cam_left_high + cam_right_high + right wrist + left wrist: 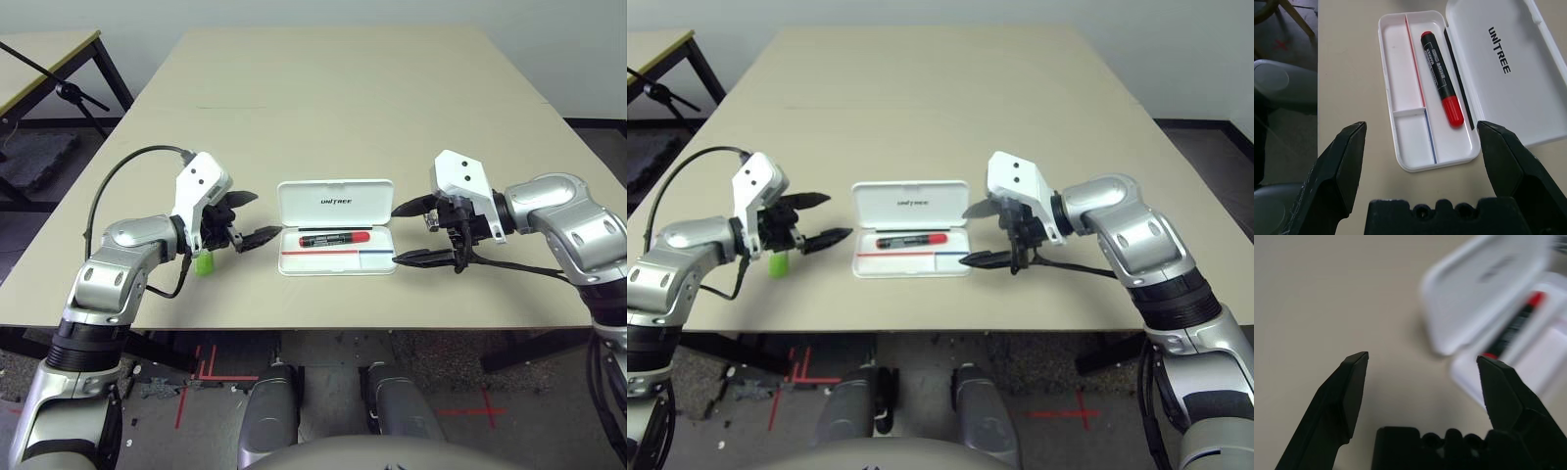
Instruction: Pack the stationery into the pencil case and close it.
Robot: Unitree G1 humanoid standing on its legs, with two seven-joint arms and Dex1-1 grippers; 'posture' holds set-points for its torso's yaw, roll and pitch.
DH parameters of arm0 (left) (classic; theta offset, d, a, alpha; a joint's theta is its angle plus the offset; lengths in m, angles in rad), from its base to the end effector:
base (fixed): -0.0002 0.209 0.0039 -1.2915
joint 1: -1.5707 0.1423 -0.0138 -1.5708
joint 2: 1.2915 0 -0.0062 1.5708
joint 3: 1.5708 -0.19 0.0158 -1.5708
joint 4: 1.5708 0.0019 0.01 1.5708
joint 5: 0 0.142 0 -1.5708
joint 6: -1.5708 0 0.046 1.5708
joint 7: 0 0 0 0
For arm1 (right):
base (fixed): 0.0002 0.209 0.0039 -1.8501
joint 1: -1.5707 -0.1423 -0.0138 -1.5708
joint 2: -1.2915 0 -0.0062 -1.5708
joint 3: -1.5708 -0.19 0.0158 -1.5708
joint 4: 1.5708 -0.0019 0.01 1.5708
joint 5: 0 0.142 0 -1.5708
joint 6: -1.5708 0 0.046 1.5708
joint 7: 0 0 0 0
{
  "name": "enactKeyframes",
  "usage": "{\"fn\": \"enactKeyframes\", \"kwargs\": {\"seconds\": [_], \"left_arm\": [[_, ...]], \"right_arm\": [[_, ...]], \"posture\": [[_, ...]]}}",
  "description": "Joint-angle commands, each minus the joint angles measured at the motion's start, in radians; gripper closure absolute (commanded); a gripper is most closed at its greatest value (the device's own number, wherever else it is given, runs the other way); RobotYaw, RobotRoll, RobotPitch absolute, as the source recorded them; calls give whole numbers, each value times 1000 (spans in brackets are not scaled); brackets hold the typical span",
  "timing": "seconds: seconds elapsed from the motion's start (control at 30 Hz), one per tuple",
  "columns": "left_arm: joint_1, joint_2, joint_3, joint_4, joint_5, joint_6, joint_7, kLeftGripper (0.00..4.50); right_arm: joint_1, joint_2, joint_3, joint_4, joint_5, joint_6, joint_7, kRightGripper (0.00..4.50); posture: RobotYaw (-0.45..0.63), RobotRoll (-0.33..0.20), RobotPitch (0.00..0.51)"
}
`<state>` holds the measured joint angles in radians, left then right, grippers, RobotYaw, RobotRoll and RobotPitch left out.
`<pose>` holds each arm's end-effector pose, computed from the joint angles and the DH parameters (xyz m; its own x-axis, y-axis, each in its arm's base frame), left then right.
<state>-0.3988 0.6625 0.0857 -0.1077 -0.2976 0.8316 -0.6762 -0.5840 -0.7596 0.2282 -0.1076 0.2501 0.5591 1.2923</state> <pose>0.2614 0.2584 0.1628 0.7916 -0.4539 -0.4090 0.5327 0.8407 0.0979 0.2835 -0.2107 0.1941 0.1907 0.8188 -0.5415 -0.9800 0.1265 -0.1538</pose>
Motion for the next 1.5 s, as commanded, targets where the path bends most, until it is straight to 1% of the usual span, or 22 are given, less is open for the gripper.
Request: {"fn": "enactKeyframes", "kwargs": {"seconds": [0.03,0.13,0.23,0.37,0.47,0.73,1.0,1.1,1.17,1.2,1.27,1.33,1.37,1.5], "left_arm": [[-51,-35,67,64,48,234,192,0],[-71,-45,81,90,77,345,278,0],[-86,-54,105,105,77,451,331,0],[-94,-67,113,93,81,538,378,0],[-93,-81,116,87,76,572,401,0],[-68,-123,107,1,59,677,422,0],[-41,-137,117,17,67,671,434,0],[-29,-125,101,12,62,671,424,627],[-25,-117,93,9,60,668,418,1279],[-24,-112,89,10,60,664,415,1713],[-22,-97,76,11,60,645,406,2431],[-18,-63,46,13,62,596,382,3251],[-14,-39,22,14,65,567,366,3443],[25,98,-89,5,76,332,220,3432]], "right_arm": [[-10,11,22,15,-8,-17,-5,12],[-11,18,27,23,-14,-24,-10,12],[-16,22,29,29,-18,-23,-18,12],[-16,19,29,32,-20,-27,-20,12],[-14,19,29,31,-20,-28,-22,12],[-12,17,32,32,-26,-29,-27,12],[-14,21,42,31,-29,-27,-33,12],[-14,20,43,27,-28,-24,-36,0],[-13,20,43,27,-29,-24,-38,0],[-14,21,43,29,-29,-24,-39,0],[-14,20,44,30,-30,-24,-40,0],[-14,19,44,29,-31,-22,-41,0],[-14,19,44,30,-32,-22,-42,0],[-19,22,48,38,-40,-28,-42,0]], "posture": [[-15,0,91],[-12,0,91],[-15,0,89],[-18,0,88],[-20,0,89],[-21,0,96],[-20,0,101],[-23,0,102],[-23,0,102],[-23,0,102],[-21,0,103],[-21,0,103],[-18,0,100],[-18,0,100]]}}
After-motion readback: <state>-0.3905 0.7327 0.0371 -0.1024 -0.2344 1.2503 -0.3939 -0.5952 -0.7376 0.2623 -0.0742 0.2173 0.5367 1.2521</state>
